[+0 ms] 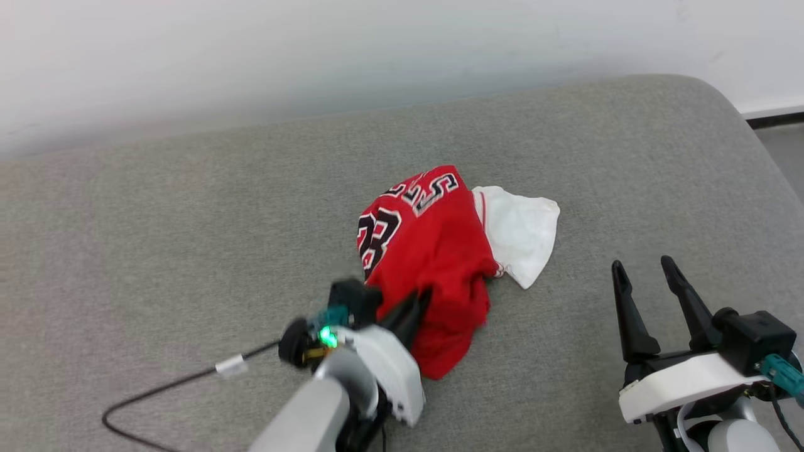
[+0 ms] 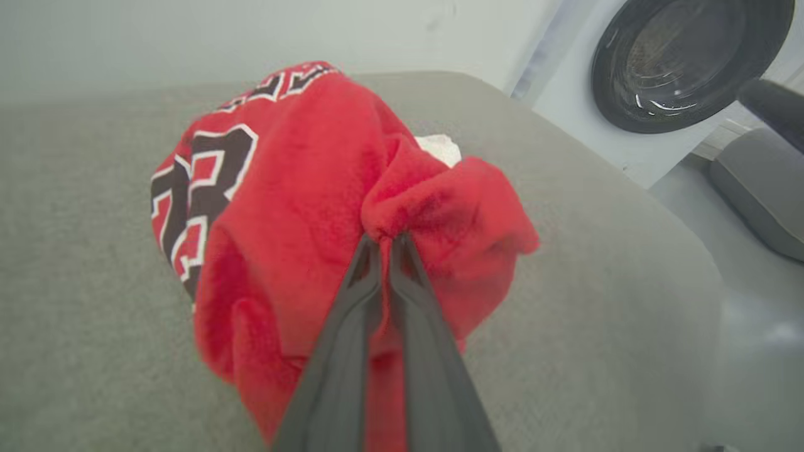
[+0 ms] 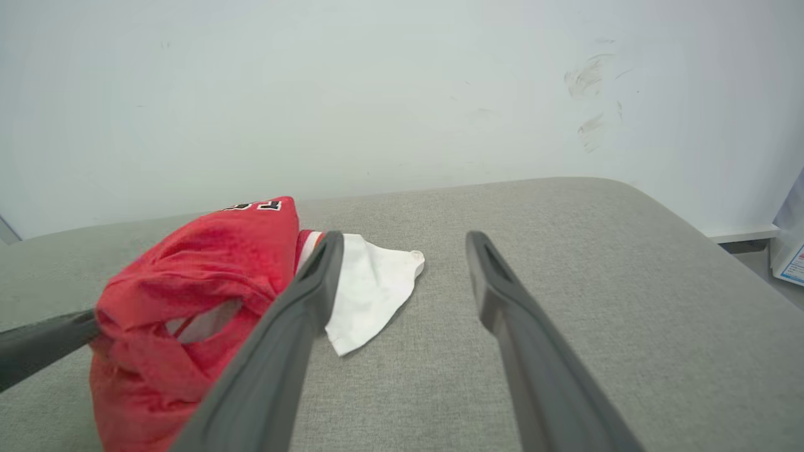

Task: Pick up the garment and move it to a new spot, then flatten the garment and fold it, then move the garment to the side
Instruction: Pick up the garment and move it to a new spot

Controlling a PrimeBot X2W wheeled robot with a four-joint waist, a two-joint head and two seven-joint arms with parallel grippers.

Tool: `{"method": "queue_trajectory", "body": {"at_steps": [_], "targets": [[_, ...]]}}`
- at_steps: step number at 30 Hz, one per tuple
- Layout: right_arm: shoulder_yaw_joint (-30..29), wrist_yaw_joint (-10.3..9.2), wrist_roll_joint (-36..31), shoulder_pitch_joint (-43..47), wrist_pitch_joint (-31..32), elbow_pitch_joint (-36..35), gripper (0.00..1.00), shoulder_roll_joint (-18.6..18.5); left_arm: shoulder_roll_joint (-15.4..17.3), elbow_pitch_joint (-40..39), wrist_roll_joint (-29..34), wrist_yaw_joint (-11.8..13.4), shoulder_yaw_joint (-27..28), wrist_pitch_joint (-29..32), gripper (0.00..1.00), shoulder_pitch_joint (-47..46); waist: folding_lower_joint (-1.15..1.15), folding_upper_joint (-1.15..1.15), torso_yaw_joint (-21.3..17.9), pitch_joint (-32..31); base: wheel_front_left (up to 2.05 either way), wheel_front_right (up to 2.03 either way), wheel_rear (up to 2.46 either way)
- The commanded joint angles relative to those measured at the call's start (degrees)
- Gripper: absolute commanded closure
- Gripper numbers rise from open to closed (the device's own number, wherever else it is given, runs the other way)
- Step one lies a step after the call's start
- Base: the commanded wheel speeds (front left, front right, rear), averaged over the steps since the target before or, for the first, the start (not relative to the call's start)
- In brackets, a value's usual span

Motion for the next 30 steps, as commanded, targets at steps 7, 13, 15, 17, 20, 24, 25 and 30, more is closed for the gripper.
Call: {"method": "queue_trajectory", "body": {"at_steps": [7, 13, 15, 17, 20, 24, 25, 30], "targets": [[-0.7, -0.02, -0.28, 0.2, 0.38, -0.06, 0.0, -0.21, 0.45, -1.37, 0.36, 1.18, -2.71, -0.75, 0.0, 6.72, 0.0, 0.0, 2.92, -0.6, 0.0, 0.0, 0.0], [-1.82, -0.02, -0.92, 0.96, 1.4, -0.99, 0.0, -0.88, 0.7, -6.97, 2.78, 3.66, -1.65, -7.68, 0.0, 5.32, 0.0, 0.0, 5.54, -1.92, 0.0, 0.0, 0.0], [-2.2, -0.02, -1.19, 1.22, 1.85, -1.47, 0.0, -1.03, 1.16, -8.67, 2.99, 4.89, -0.07, -8.73, 0.0, 4.57, 0.0, 0.0, 6.32, -2.42, 0.0, 0.0, 0.0], [-2.52, -0.02, -1.33, 1.37, 2.01, -2.28, 0.0, -1.12, 1.61, -10.19, 3.03, 6.32, 1.79, -9.44, 0.0, 4.12, 0.0, 0.0, 7.09, -2.9, 0.0, 0.0, 0.0], [-2.8, -0.02, -1.49, 1.98, 2.58, -2.83, 0.0, -1.09, 2.35, -11.19, 2.69, 7.87, 4.04, -9.92, 0.0, 4.45, 0.0, 0.0, 7.66, -3.34, 0.0, 0.0, 0.0], [-3.32, -0.02, -1.68, 2.94, 3.49, -3.91, 0.0, -1.07, 4.49, -12.53, 2.08, 10.72, 8.74, -10.33, 0.0, 6.58, 0.0, 0.0, 8.46, -3.97, 0.0, 0.0, 0.0], [-3.37, -0.02, -1.82, 3.41, 4.0, -4.25, 0.0, -1.02, 5.78, -13.0, 1.73, 11.81, 10.9, -10.49, 0.0, 7.93, 0.0, 0.0, 8.67, -4.25, 0.0, 0.0, 0.0], [-3.39, -0.02, -1.99, 4.29, 4.62, -4.41, 0.0, -0.87, 8.54, -13.91, 2.31, 13.47, 13.64, -10.59, 0.0, 11.07, 0.0, 0.0, 8.69, -5.12, 0.0, 0.0, 0.0]]}}
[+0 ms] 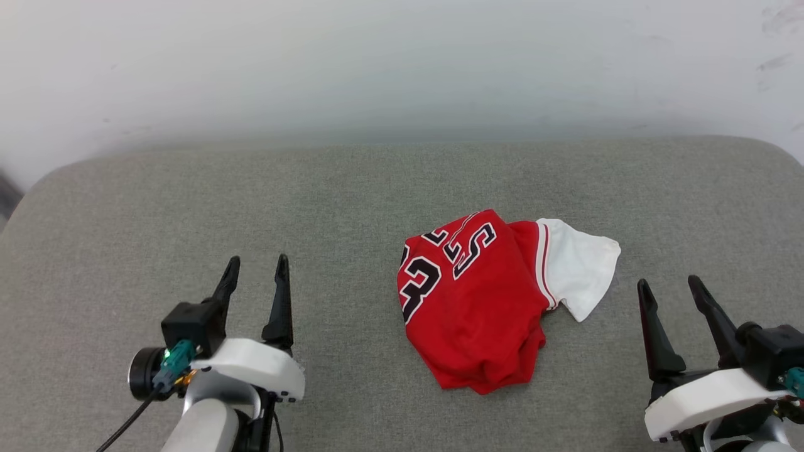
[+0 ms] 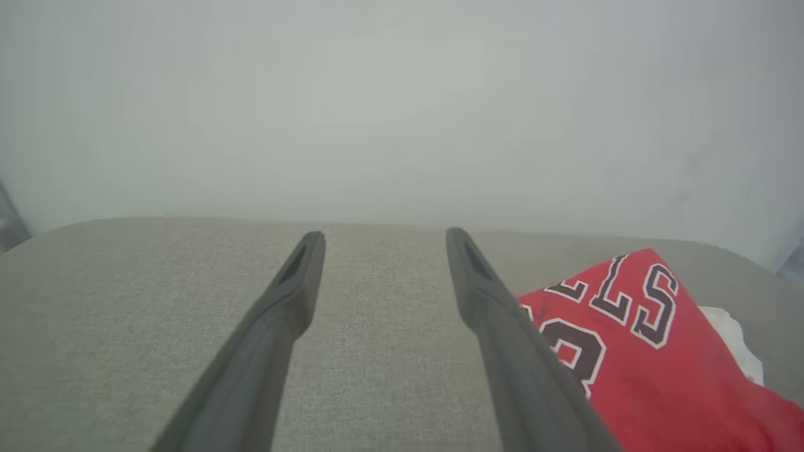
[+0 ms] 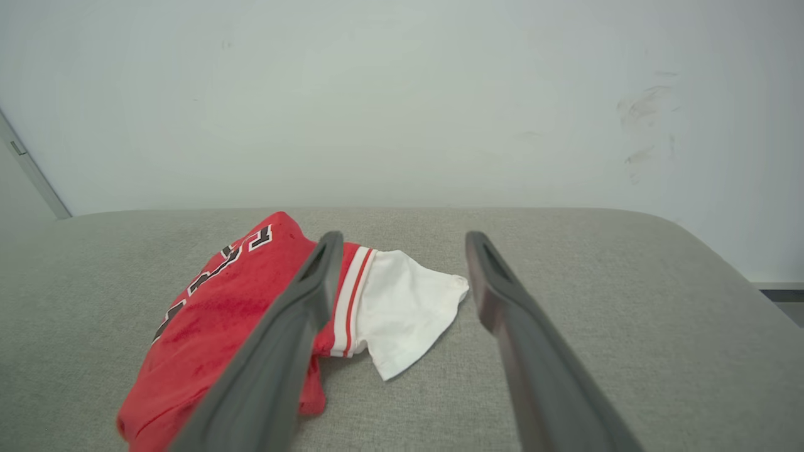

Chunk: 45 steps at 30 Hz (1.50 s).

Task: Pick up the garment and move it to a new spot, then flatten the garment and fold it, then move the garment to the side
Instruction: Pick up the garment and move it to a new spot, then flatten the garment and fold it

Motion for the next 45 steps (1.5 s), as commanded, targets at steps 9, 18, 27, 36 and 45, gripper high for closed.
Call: {"method": "queue_trajectory", "body": {"at_steps": [9, 18, 27, 36, 45], "targets": [[-0.23, -0.02, 0.21, 2.69, 1.78, -0.42, 0.0, 0.44, 1.01, -2.54, 0.2, 1.26, 0.64, -0.37, 0.0, 5.76, 0.0, 0.0, -0.72, -1.53, 0.0, 0.0, 0.0], [-1.37, -0.02, 0.63, 2.54, 3.3, -0.15, 0.0, 0.59, 1.18, -4.13, 1.05, 1.92, -0.22, -0.38, 0.0, 5.74, 0.0, 0.0, -0.86, -1.07, 0.0, 0.0, 0.0], [-9.77, -0.02, 6.39, -2.79, 13.55, 8.54, 0.0, -0.75, 0.53, -6.23, 1.93, 2.04, -0.9, -0.4, 0.0, 2.86, 0.0, 0.0, 1.08, 2.36, 0.0, 0.0, 0.0], [-8.59, -0.01, 14.63, -14.19, 33.64, 18.92, 0.0, -7.15, -1.39, -7.77, 3.28, 1.36, -1.83, -0.3, 0.0, -0.54, 0.0, 0.0, 4.97, 8.83, 0.0, 0.0, 0.0], [-3.7, -0.02, 15.84, -23.86, 40.36, 24.96, 0.0, -9.82, -3.96, -8.07, 5.48, -0.03, -1.32, -0.32, 0.0, -3.23, 0.0, 0.0, 8.08, 12.98, 0.0, 0.0, 0.0]]}}
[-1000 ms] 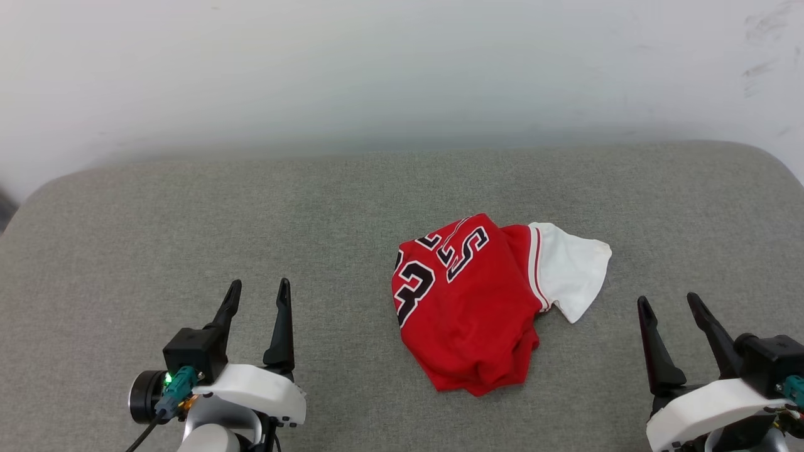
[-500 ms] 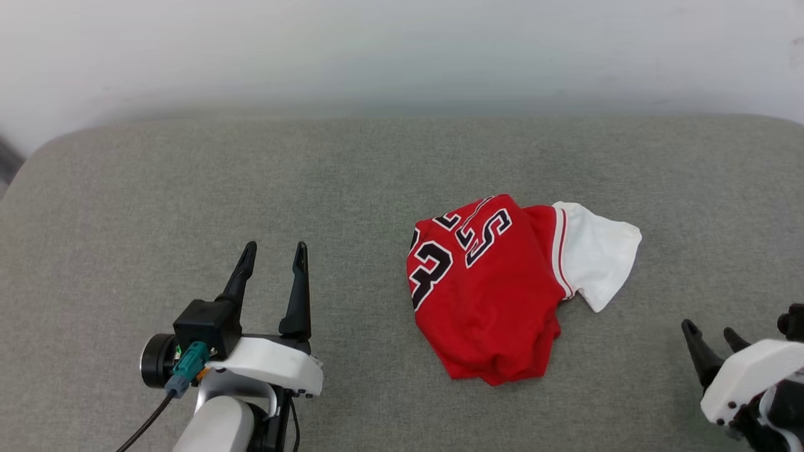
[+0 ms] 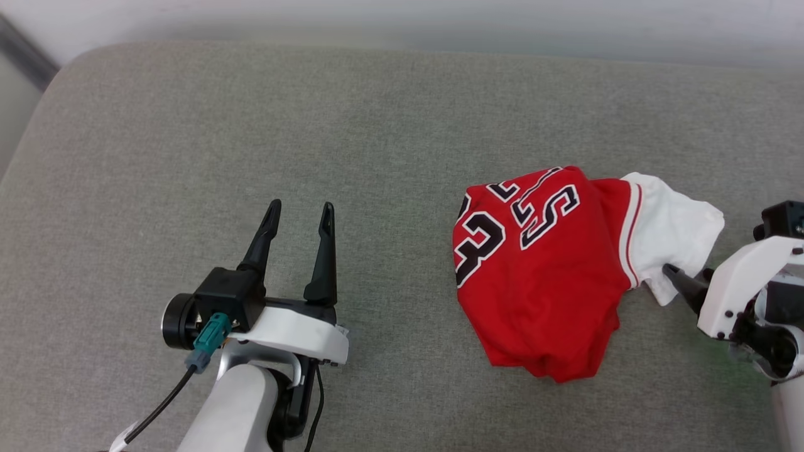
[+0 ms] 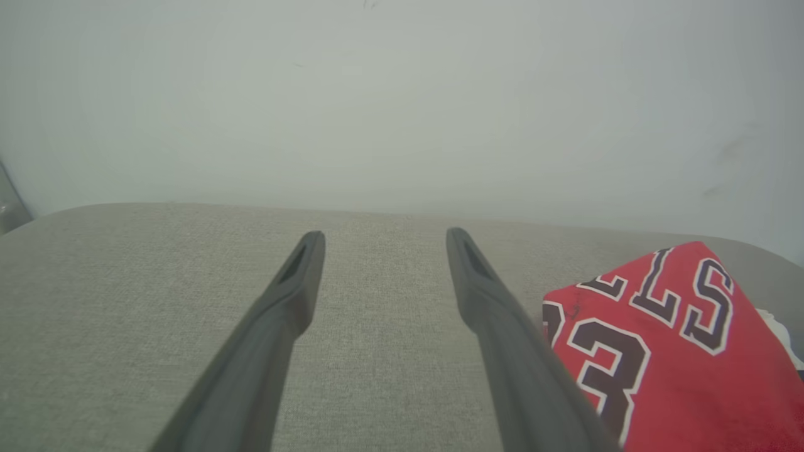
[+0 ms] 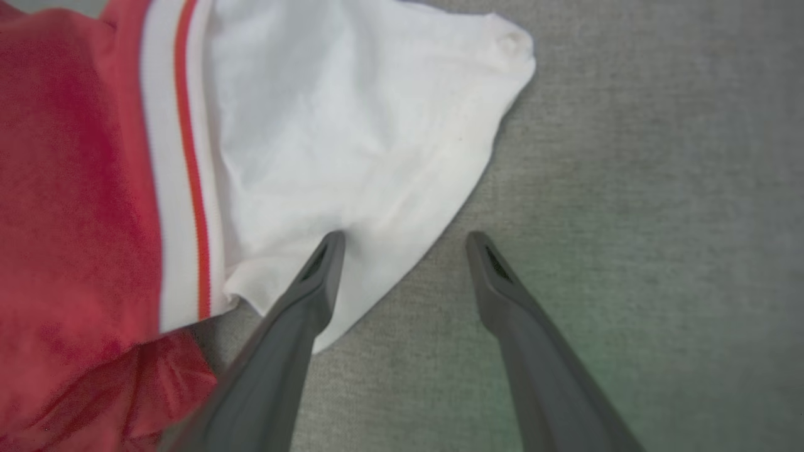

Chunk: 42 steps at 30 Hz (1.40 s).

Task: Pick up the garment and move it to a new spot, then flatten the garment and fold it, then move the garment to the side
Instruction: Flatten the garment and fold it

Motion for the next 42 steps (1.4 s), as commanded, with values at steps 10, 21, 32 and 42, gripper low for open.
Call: {"method": "queue_trajectory", "body": {"at_steps": [10, 21, 32, 42], "targets": [[4.79, -0.01, 3.53, -2.7, 3.48, 12.58, 1.0, 1.22, -1.74, 0.4, 2.02, -1.41, 1.53, -0.14, 0.0, -1.32, -0.01, 0.0, 1.44, 1.94, 0.0, 0.0, 0.0], [7.6, -0.02, 2.6, -6.97, -11.52, 2.66, 1.0, -5.78, -1.7, 1.75, 2.98, -2.03, 3.8, -0.14, 0.0, 1.3, -0.01, 0.0, -2.83, -1.73, 0.0, 0.0, 0.0], [-11.92, -0.02, -3.25, 12.81, -10.48, -8.9, 1.0, -2.06, -1.02, 2.81, 2.49, -2.09, 4.81, -0.14, 0.0, 3.87, -0.01, 0.0, -7.39, -4.54, 0.0, 0.0, 0.0], [-15.14, -0.02, -4.03, 21.83, -15.08, -4.66, 0.0, 6.49, -0.5, 3.77, 1.82, -2.08, 5.09, -0.14, 0.0, 4.19, -0.01, 0.0, -8.1, -5.14, 0.0, 0.0, 0.0]]}}
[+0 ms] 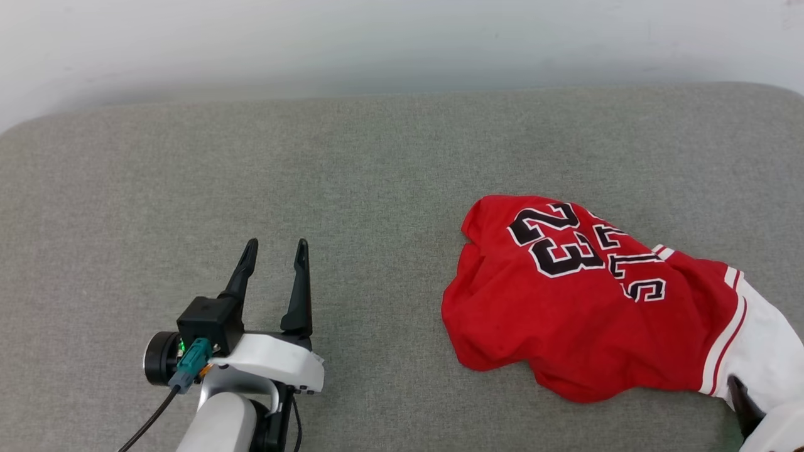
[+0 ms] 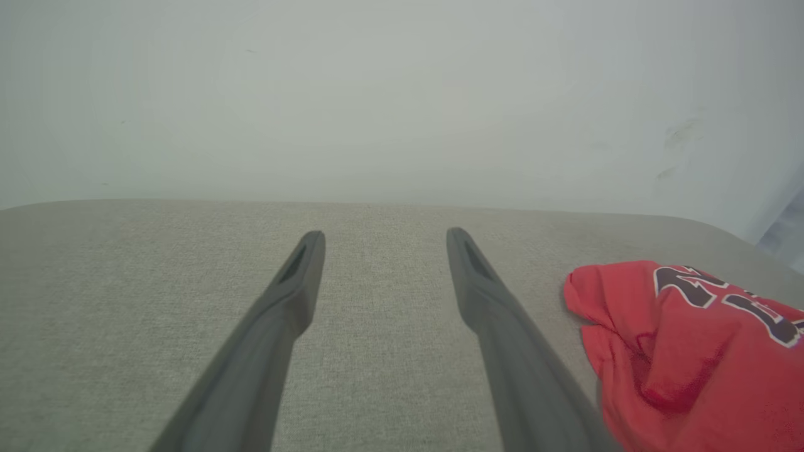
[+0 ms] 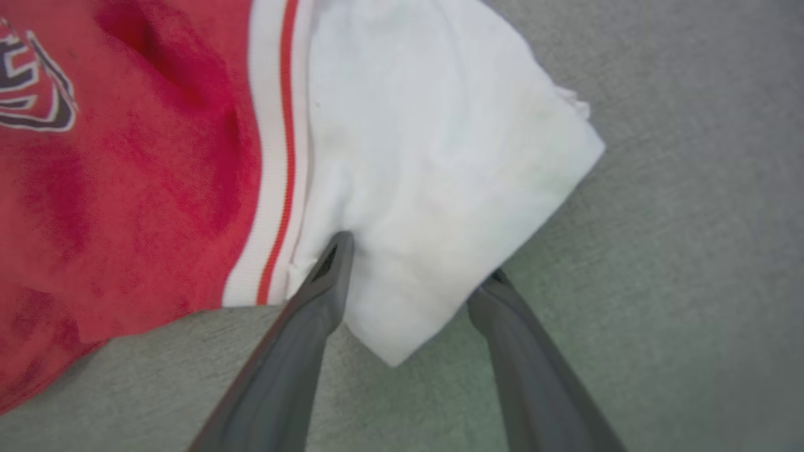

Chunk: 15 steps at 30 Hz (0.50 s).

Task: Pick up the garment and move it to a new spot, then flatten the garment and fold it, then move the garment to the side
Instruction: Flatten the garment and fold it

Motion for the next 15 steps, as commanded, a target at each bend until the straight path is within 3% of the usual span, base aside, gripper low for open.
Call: {"method": "queue_trajectory", "body": {"at_steps": [1, 8, 15], "targets": [[0.18, -0.01, -0.13, 0.04, -2.08, -0.48, 0.0, 0.22, 0.46, 0.14, -0.18, 0.04, 0.21, -0.15, 0.0, 0.67, 0.0, 0.0, -0.19, -0.49, 0.0, 0.0, 0.0], [2.68, -0.01, -2.35, -0.6, -14.75, -3.95, 0.0, -1.43, 1.18, 0.8, -0.74, 0.28, 0.25, 0.42, 0.0, 2.59, 0.0, 0.0, 0.13, -3.82, 0.0, 0.0, 0.0], [9.38, -0.01, -3.17, 0.24, -21.53, -9.88, 0.0, -1.09, 1.79, 0.76, -1.3, 0.73, 0.09, 1.55, 0.0, 4.64, 0.0, 0.0, 0.7, -6.57, 0.0, 0.0, 0.0]]}}
